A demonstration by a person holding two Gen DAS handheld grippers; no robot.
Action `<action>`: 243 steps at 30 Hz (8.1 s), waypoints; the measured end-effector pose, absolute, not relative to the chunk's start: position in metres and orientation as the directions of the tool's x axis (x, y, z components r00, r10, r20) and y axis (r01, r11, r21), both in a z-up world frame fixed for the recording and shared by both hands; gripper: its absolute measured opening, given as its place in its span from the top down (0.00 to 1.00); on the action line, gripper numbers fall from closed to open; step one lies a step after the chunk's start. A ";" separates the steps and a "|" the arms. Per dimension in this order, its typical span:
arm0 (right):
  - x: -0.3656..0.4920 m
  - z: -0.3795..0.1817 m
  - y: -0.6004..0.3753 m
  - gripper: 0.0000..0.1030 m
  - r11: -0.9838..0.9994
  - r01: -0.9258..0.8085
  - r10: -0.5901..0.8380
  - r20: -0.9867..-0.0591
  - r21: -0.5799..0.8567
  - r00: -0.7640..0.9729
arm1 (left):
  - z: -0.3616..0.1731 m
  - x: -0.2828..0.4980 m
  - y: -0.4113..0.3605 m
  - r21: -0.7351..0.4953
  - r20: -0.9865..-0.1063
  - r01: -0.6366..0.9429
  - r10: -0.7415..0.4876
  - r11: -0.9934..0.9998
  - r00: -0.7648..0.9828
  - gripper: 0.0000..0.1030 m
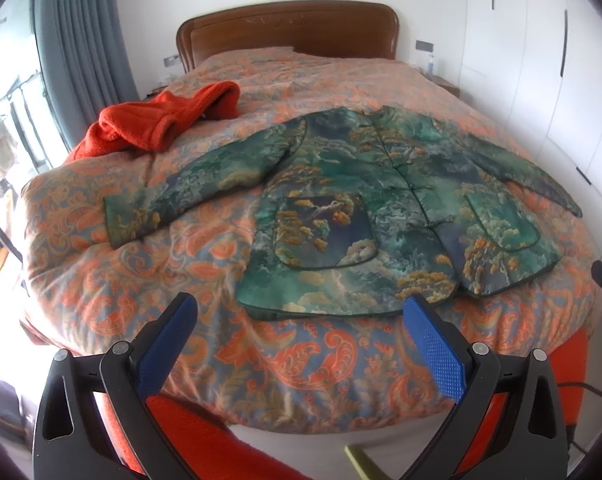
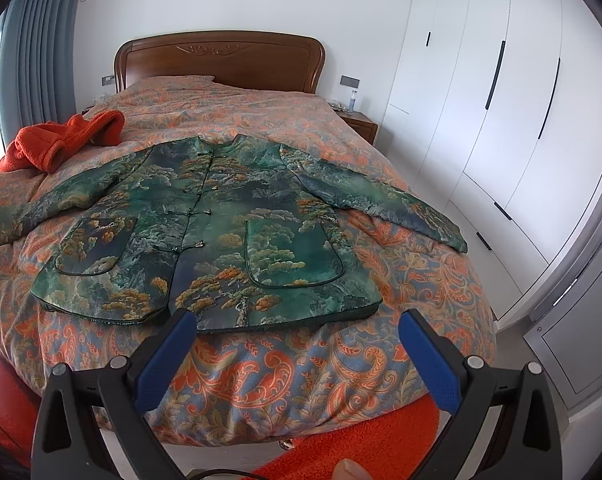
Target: Fold large clothes
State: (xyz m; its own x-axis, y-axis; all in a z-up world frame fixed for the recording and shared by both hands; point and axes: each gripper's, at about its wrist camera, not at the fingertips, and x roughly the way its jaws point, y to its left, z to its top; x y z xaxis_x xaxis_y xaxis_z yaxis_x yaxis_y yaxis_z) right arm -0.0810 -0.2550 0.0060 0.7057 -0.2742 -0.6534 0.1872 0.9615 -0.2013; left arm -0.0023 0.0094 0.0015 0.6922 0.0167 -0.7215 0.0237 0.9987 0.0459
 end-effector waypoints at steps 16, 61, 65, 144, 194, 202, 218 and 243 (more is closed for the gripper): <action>-0.080 0.003 -0.252 0.00 0.963 0.177 -0.268 -0.666 -0.203 0.696 | 0.001 -0.004 0.007 0.043 -0.723 0.027 0.013 0.999 0.691 0.00; -0.078 -0.005 -0.249 0.00 0.965 0.168 -0.262 -0.678 -0.203 0.686 | -0.005 -0.004 0.011 0.024 -0.715 0.032 -0.005 0.999 0.699 0.00; -0.078 -0.006 -0.248 0.00 0.965 0.165 -0.261 -0.680 -0.204 0.686 | -0.005 -0.004 0.010 0.024 -0.714 0.031 -0.005 0.999 0.700 0.00; 0.077 -0.076 -0.606 0.00 0.796 0.400 -0.058 -0.602 0.453 0.796 | 0.010 0.006 0.013 -0.023 -0.663 -0.042 0.016 0.999 0.749 0.00; 0.148 -0.105 -0.312 0.38 0.971 -0.100 0.219 -0.644 0.217 0.733 | -0.056 0.044 -0.005 -0.168 -0.792 -0.010 -0.129 0.986 0.596 0.01; 0.009 -0.114 -0.331 0.32 0.955 0.036 0.151 -0.587 0.294 0.796 | -0.037 0.147 -0.097 -0.418 -0.698 0.333 -0.533 0.845 0.478 0.01; -0.061 -0.134 -0.296 0.32 0.993 -0.035 0.088 -0.535 0.109 0.841 | -0.124 0.288 -0.223 -0.262 -0.885 0.240 -0.332 0.935 0.327 0.76; -0.049 -0.149 -0.315 0.32 0.980 -0.002 0.121 -0.585 0.200 0.802 | -0.147 0.405 -0.184 0.031 -0.871 0.075 -0.010 0.997 0.491 0.68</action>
State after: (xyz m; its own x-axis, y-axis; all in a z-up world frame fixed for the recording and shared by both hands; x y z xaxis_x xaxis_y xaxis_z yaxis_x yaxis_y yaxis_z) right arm -0.0490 -0.3148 -0.1488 0.8021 0.1215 -0.5848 -0.0023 0.9797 0.2004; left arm 0.4049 -0.1843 -0.1467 0.4912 -0.0100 -0.8710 0.0748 0.9967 0.0308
